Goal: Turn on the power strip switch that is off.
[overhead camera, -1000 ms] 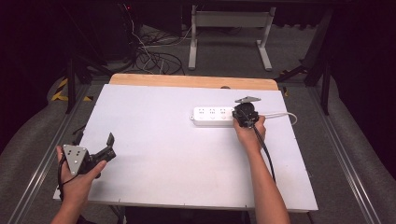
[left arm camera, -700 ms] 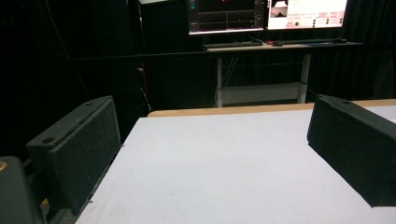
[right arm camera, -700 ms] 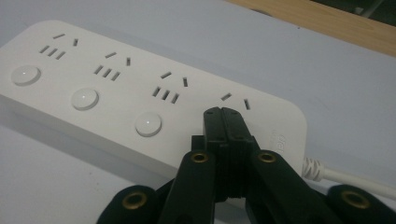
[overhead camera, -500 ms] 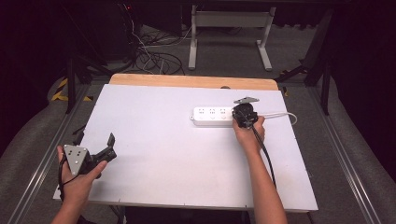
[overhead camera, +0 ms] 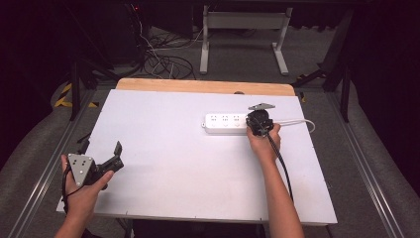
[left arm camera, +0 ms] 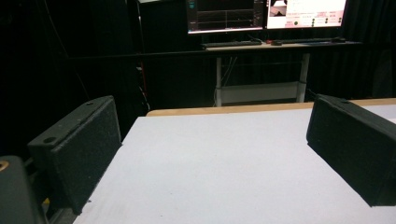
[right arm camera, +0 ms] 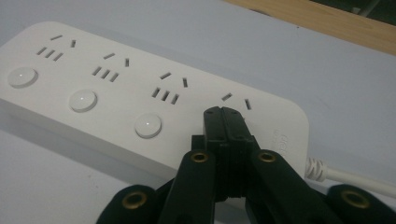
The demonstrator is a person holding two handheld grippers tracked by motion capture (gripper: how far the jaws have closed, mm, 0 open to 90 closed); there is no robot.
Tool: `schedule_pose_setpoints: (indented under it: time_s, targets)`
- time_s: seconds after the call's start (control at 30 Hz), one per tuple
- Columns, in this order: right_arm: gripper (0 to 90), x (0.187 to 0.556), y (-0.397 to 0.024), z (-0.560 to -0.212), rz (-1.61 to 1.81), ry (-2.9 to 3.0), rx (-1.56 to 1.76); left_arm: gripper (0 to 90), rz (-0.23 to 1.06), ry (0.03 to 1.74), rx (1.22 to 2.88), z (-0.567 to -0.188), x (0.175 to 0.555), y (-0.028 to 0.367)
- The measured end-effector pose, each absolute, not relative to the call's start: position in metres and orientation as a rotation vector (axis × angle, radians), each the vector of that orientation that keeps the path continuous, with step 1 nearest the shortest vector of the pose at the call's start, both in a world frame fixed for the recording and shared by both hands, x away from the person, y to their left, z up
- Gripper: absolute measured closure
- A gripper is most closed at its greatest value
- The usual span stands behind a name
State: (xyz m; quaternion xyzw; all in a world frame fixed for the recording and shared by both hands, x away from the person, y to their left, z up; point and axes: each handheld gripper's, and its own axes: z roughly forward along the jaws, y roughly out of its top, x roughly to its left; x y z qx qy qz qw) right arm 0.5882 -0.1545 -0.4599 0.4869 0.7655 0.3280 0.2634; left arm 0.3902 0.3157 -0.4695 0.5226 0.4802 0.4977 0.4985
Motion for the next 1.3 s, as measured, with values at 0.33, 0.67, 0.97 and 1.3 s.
schedule_pose_setpoints:
  time_s: [0.33, 0.67, 0.97, 1.3]
  targets:
    - [90.0, 0.5885, -0.155, -0.46, 0.892, 2.069, 1.32, 3.6, 1.204, 1.161, 1.267, -0.4696, 0.3904, 0.3155]
    - [90.0, 0.5886, -0.1559, -0.4602, 0.899, 2.069, 1.324, 3.8, 1.205, 1.163, 1.27, -0.4698, 0.3905, 0.3155]
    - [90.0, 0.5876, -0.1567, -0.462, 0.916, 2.058, 1.326, 3.9, 1.205, 1.164, 1.27, -0.4698, 0.3902, 0.3157]
    - [90.0, 0.5863, -0.158, -0.4639, 0.936, 2.049, 1.33, 4.2, 1.204, 1.166, 1.269, -0.47, 0.39, 0.3163]
